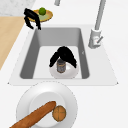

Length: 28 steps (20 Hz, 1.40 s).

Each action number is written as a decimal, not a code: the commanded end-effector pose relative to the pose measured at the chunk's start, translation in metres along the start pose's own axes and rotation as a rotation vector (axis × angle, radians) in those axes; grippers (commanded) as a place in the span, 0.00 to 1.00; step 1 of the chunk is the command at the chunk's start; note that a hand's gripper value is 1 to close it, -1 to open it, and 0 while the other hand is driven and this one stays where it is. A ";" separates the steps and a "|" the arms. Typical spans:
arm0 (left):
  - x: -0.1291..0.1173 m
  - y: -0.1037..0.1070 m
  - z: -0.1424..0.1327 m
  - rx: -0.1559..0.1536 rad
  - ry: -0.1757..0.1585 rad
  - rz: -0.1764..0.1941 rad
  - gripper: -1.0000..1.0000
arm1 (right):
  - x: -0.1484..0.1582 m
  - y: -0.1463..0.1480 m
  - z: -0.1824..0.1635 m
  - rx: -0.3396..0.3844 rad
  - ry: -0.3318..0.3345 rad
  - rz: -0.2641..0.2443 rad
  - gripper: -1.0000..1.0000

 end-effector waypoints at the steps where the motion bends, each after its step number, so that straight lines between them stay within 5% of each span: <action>1: 0.000 0.000 0.000 0.000 0.000 0.000 0.50 | -0.014 0.005 0.019 -0.039 -0.034 -0.032 0.00; 9: 0.000 0.000 0.000 0.000 0.000 0.000 0.50 | -0.028 0.050 0.062 -0.098 -0.013 0.019 0.00; 20: 0.000 0.000 0.000 0.000 0.000 0.000 0.50 | -0.039 0.105 0.123 -0.176 -0.054 0.001 0.00; 28: 0.000 0.000 0.000 0.000 0.000 0.000 0.50 | -0.023 0.122 0.167 -0.192 -0.016 -0.053 0.00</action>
